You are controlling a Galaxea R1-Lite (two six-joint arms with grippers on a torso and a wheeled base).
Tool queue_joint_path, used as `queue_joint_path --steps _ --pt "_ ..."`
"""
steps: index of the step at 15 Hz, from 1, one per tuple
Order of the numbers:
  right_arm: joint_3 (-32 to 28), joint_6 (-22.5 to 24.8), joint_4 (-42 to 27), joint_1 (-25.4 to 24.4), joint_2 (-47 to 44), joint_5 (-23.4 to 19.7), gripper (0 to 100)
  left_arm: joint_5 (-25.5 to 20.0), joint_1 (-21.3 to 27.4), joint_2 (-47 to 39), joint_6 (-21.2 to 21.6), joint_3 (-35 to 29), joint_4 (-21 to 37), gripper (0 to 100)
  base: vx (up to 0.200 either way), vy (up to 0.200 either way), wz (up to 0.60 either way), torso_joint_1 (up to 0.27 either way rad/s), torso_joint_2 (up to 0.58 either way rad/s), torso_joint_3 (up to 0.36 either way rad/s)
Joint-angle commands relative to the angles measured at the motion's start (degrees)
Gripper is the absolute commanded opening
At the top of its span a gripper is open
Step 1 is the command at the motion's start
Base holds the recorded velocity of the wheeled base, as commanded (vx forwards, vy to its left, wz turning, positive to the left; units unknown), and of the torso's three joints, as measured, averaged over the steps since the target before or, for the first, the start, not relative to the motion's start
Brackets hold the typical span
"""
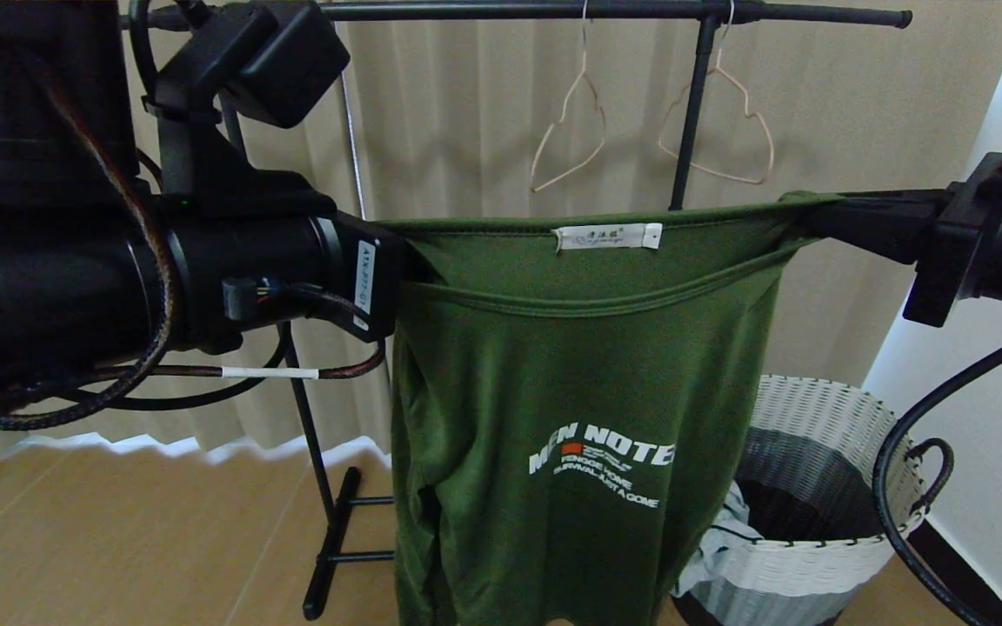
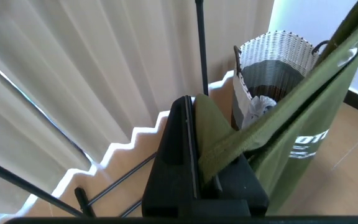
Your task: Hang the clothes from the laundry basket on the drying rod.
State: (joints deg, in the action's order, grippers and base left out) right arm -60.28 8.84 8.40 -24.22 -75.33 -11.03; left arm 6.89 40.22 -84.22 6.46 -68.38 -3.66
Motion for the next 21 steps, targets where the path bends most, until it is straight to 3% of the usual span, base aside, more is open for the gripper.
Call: queue_joint_path --steps 1,6,9,12,17,21 --pt "0.25 -0.05 0.30 -0.04 0.09 -0.04 100 0.14 0.04 -0.06 -0.04 0.53 0.05 0 0.000 0.000 0.00 0.000 0.00 0.000" --pt "3.07 -0.40 1.18 0.05 0.71 -0.31 100 0.32 -0.67 0.20 -1.45 3.43 -0.12 0 0.000 0.000 0.00 0.000 0.00 0.000" --pt "10.01 -0.40 8.04 0.05 4.05 -1.01 100 1.81 -3.83 0.29 -0.22 5.10 -0.39 0 0.000 0.000 0.00 0.000 0.00 0.000" --pt "14.32 -1.81 10.32 0.05 7.21 -9.01 100 2.34 -6.82 -0.24 -0.13 4.92 -2.41 0 0.000 0.000 0.00 0.000 0.00 0.000" --pt "14.49 -5.06 10.59 0.05 8.88 -10.94 100 5.42 -8.31 -0.24 2.33 5.27 -5.75 0 0.000 0.000 0.00 0.000 0.00 0.000" --pt "15.46 -4.44 10.06 0.32 10.37 -10.32 100 5.68 -8.49 -0.15 2.42 5.36 -6.54 0 0.000 0.000 0.00 0.000 0.00 0.000"
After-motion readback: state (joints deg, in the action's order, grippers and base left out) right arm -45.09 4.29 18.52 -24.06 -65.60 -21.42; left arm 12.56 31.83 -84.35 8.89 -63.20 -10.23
